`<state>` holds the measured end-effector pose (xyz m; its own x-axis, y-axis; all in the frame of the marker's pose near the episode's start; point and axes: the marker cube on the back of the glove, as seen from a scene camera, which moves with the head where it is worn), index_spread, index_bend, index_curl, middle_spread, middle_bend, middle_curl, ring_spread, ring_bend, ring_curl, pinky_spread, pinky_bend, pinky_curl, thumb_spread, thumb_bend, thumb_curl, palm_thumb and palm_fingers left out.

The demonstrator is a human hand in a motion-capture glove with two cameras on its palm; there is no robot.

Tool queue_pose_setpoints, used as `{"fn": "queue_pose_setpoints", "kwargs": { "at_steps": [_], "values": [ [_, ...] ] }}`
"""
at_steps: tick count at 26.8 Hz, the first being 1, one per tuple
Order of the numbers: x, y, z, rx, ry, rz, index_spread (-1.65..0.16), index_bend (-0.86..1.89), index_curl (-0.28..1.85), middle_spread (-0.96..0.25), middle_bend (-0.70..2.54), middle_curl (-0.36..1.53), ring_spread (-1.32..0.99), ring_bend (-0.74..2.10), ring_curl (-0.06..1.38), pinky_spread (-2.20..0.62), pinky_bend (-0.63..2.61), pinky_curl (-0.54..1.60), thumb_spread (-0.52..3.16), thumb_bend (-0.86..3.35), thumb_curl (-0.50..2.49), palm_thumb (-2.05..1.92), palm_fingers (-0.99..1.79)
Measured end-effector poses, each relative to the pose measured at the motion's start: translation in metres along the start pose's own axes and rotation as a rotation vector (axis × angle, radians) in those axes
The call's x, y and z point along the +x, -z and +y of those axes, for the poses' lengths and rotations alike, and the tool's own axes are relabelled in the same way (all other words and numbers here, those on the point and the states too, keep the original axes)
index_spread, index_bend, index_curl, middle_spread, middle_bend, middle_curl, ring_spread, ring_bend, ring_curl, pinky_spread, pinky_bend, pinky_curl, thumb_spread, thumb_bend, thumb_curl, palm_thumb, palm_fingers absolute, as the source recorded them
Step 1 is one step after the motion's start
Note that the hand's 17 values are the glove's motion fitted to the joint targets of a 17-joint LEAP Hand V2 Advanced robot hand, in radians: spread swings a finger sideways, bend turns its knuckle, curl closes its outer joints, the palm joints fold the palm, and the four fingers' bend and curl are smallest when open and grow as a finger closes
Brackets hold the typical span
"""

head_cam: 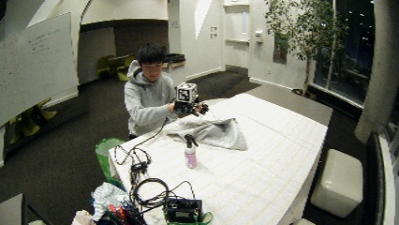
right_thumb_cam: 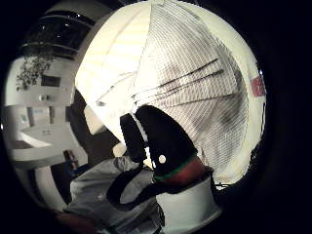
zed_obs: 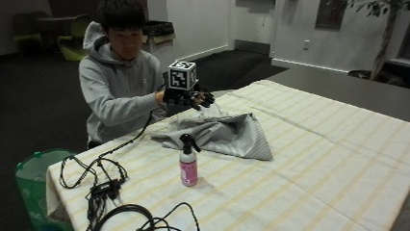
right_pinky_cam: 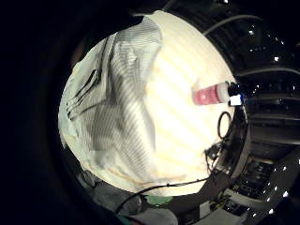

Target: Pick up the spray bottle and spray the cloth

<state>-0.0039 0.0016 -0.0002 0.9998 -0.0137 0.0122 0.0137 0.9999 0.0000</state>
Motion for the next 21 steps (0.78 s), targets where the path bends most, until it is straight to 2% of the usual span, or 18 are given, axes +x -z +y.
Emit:
{"fn": "queue_pose_setpoints", "kwargs": {
  "at_steps": [9, 21],
  "values": [
    [0.001, -0.001, 0.0, 0.034, -0.002, 0.022, -0.35, 0.16, 0.12, -0.04, 0.18, 0.1, 0.07, 0.25, 0.1, 0.22, 0.49, 0.2, 0.82, 0.12, 0.1, 0.28, 0.19],
    [0.003, 0.005, 0.017, 0.179, 0.039, 0.012, -0.4, 0.14, 0.17, -0.04, 0.19, 0.17, 0.08, 0.28, 0.15, 0.26, 0.51, 0.25, 1.04, 0.06, 0.16, 0.32, 0.15]
  ]
}}
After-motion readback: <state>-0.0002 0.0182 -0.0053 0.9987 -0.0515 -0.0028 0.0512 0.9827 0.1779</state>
